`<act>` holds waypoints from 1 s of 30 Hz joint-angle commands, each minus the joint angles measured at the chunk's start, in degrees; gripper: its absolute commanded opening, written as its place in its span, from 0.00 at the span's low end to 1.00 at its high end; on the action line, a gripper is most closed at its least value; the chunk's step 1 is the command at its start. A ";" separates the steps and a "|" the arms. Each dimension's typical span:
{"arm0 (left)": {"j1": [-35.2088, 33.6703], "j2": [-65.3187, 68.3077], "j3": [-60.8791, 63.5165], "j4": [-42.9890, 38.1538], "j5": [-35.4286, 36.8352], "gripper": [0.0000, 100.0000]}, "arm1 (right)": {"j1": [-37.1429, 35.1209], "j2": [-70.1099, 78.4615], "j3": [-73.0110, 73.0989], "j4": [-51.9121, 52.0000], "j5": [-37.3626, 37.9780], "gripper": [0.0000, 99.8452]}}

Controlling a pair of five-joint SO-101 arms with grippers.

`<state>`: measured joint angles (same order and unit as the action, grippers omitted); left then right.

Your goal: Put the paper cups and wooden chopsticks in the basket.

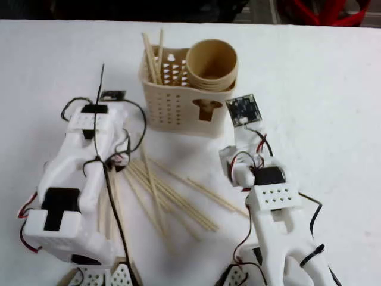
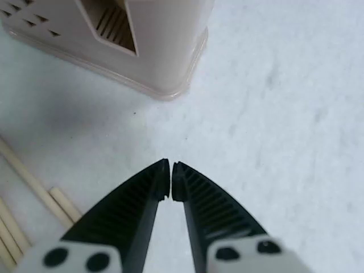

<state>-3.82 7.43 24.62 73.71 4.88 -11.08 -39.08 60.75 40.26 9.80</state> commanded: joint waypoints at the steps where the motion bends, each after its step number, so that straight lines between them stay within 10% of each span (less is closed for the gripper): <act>1: 1.71 -5.14 -3.34 0.62 1.58 0.02 | 0.75 -1.71 -0.44 -0.84 -0.53 0.02; 30: 8.84 -54.73 -3.43 -15.91 1.58 0.02 | 0.75 -1.71 -0.44 -0.84 -0.53 0.02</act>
<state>4.09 -43.30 24.62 61.67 5.76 -11.08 -39.08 60.75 40.26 9.80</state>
